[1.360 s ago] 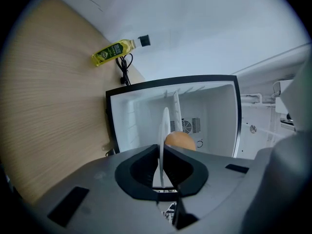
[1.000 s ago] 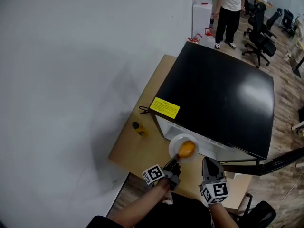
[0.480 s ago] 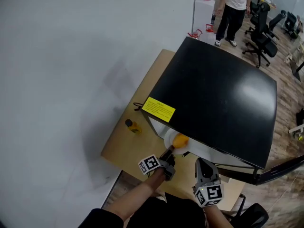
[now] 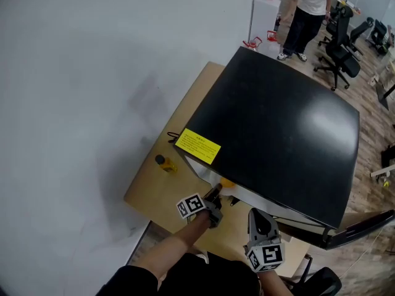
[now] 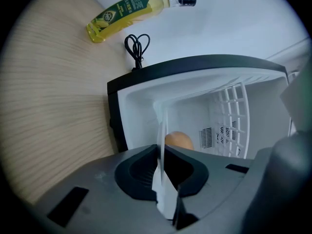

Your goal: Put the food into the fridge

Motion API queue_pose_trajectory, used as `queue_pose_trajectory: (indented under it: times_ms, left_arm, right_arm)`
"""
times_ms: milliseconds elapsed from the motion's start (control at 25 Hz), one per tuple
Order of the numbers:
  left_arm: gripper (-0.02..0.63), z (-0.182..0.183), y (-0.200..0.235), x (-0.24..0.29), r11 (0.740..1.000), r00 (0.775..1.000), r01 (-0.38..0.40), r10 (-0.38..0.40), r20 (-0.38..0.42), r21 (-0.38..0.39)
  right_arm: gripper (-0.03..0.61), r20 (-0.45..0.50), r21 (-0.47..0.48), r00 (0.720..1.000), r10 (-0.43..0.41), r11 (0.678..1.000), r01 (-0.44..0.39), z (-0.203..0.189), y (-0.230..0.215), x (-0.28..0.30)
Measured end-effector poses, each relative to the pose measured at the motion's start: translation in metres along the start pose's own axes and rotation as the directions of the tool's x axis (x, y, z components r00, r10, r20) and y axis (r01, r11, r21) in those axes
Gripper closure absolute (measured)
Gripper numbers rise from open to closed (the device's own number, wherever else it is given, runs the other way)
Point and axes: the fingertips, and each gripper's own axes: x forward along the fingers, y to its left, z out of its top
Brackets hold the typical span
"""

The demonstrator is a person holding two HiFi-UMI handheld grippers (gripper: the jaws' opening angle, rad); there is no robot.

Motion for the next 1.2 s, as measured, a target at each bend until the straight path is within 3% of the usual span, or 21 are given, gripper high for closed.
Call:
queue_pose_trajectory:
  times_ms: [200, 1200]
  left_arm:
    - [0.586, 0.001, 0.007, 0.009, 1.000, 0.999, -0.026, 0.025, -0.027, -0.009]
    - [0.586, 0.012, 0.004, 0.048, 0.984, 0.984, -0.180, 0.180, -0.008, -0.017]
  right_arm:
    - [0.518, -0.010, -0.009, 1.000, -0.001, 1.000, 0.001, -0.002, -0.003, -0.001]
    - [0.518, -0.030, -0.002, 0.999, 0.009, 1.000, -0.009, -0.013, -0.024, -0.002]
